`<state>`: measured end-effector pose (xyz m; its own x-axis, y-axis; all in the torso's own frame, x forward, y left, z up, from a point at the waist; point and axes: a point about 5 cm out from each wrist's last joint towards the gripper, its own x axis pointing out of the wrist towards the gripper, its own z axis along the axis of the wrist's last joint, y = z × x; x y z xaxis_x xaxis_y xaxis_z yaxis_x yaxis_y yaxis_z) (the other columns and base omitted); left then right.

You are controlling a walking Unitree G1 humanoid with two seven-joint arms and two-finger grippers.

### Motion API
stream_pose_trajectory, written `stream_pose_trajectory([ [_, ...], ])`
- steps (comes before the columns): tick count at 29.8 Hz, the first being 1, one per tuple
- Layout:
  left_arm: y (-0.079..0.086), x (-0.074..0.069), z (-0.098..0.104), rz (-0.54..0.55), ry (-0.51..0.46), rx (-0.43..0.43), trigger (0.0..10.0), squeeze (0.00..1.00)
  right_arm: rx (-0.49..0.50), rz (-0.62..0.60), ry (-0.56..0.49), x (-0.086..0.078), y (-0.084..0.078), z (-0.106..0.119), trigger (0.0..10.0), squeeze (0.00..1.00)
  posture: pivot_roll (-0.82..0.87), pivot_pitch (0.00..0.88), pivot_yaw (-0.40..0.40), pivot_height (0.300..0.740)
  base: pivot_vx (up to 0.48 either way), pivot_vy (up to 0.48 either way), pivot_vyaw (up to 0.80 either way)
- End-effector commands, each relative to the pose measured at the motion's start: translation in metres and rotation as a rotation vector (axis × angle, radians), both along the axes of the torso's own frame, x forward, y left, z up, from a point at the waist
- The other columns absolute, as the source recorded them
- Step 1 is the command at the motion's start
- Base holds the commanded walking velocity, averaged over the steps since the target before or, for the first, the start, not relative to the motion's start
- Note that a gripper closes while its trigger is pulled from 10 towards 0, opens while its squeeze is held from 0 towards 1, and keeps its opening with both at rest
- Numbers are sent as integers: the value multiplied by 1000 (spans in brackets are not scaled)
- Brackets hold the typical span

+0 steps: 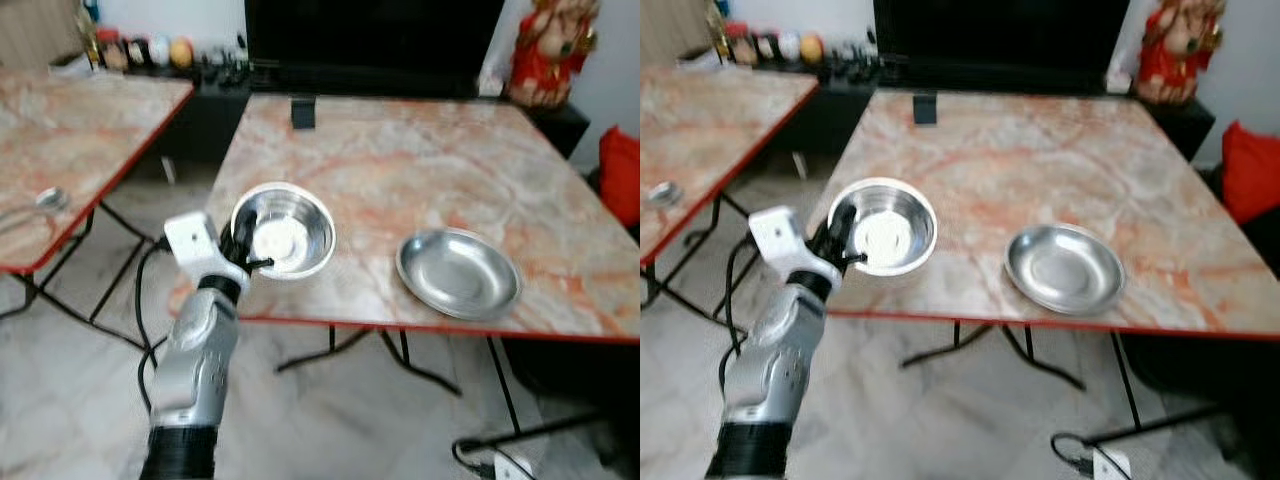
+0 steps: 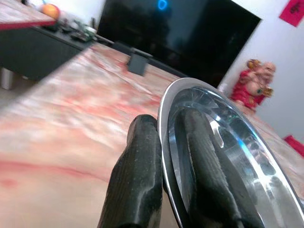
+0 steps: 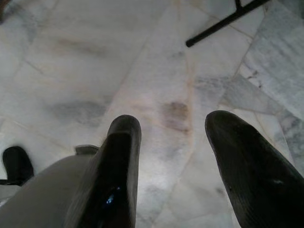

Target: Setting the table

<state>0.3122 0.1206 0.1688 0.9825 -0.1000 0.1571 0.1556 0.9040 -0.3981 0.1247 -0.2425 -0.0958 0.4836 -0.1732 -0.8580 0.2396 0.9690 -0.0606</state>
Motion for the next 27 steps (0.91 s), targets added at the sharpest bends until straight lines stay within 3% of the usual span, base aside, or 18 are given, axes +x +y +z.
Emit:
stream_pose_trajectory([
  [1,2,0,7,-3,-34,13,10000,0,-1,1,-11,4,1,1,10000,0,107,0,-49,740,0,-311,0],
  [20,-1,2,8,-40,-38,47,10000,0,7,-12,-13,3,4,0,10000,0,97,0,-28,740,0,-306,0],
  [27,1,3,7,-71,-35,118,10000,0,3,-10,-12,4,2,1,10000,0,105,0,-39,740,0,-298,0],
])
